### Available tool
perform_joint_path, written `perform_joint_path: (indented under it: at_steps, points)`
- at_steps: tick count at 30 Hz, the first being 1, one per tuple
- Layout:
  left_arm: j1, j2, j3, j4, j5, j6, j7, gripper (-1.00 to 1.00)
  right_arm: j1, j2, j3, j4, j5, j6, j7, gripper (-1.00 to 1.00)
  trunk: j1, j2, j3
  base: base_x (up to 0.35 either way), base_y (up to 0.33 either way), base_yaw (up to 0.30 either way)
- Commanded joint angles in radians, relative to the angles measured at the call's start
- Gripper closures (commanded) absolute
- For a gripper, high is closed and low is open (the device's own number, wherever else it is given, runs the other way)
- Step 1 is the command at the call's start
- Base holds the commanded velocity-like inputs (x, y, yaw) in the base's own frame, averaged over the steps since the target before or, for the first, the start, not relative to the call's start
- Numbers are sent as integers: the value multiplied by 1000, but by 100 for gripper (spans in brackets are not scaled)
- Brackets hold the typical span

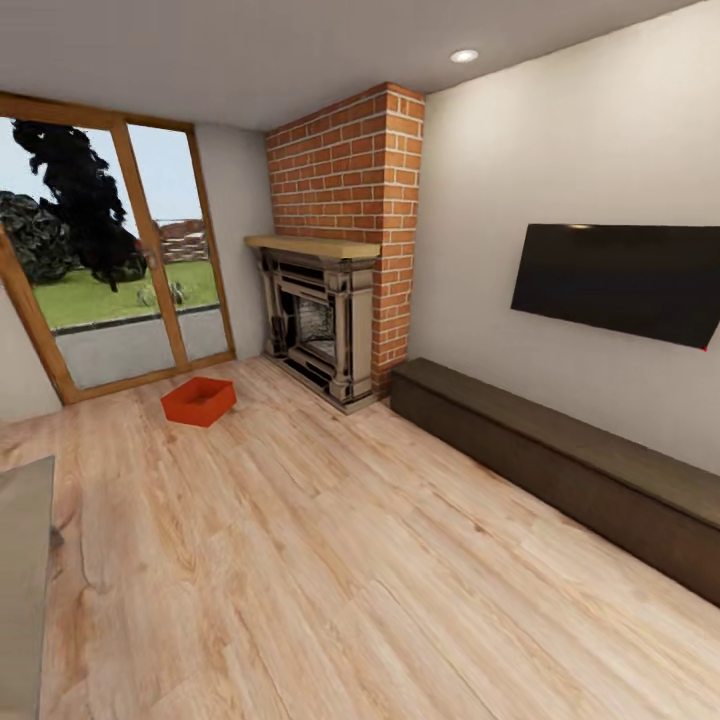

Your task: Move the two storage containers from the living room to the garage. In the garage, place one container on the floor and stack the other container on top of it (either order is fine).

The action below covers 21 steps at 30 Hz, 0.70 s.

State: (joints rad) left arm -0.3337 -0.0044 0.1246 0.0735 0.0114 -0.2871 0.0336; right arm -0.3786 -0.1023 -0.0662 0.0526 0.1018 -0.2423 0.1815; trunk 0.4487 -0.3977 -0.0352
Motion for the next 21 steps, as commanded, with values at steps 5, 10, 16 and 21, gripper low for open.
perform_joint_path:
  at_steps: [5, 10, 16, 21]
  points:
    - [-2, 0, 4, 5, 1, -7, 3, -100, -2, -1, -7, 4, 10, -8, 1, -100, 1, -2, -2, 326, 0, 246]
    - [-2, 0, 4, 5, 1, -7, 3, -100, -2, -1, -7, 4, 10, -8, 1, -100, 1, -2, -2, 326, 0, 246]
    - [-2, 1, 4, 5, 1, -7, 3, -100, -2, -1, -7, 4, 11, -8, 1, -100, 1, -2, -2, 326, 0, 246]
    - [-2, 0, 4, 5, 1, -7, 3, -100, -2, -1, -7, 4, 11, -8, 1, -100, 1, -2, -2, 326, 0, 246]
